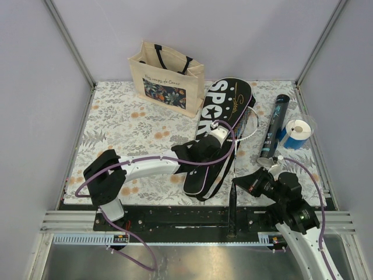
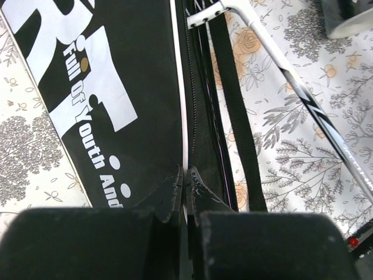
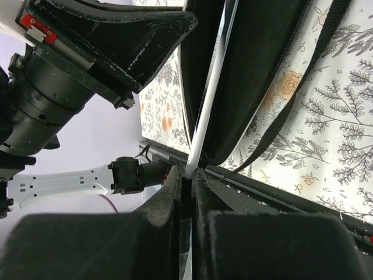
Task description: Pack up the badminton gear
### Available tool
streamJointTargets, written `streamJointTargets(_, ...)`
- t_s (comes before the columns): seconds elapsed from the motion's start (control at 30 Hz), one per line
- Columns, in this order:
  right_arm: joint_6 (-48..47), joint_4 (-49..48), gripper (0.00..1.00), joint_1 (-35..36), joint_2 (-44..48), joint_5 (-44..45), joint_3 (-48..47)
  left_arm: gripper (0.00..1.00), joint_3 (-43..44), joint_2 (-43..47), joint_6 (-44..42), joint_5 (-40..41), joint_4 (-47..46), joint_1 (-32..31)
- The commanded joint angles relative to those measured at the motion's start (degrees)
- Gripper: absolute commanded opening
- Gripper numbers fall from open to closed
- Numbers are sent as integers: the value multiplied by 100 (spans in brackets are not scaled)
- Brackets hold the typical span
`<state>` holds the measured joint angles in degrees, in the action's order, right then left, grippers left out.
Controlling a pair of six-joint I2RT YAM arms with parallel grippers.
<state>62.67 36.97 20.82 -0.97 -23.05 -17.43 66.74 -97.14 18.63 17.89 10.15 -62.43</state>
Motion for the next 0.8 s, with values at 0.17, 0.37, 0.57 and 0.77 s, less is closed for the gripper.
streamJointTargets(0.17,-624,-1455,0,-8,-165,-95,301,0,199,520,9,-998,-497,21)
streamJointTargets(0.37,-871,-2403,0,-8,-1325,11,460,0,85,696,-79,-1191,-391,21)
streamJointTargets(0.57,-968,-3283,0,-8,-2546,-7,302,0,-258,855,-316,-1613,-664,29)
streamJointTargets(0.77,-959,-4241,0,-8,-3601,256,118,0,-389,873,-299,-1710,-708,30)
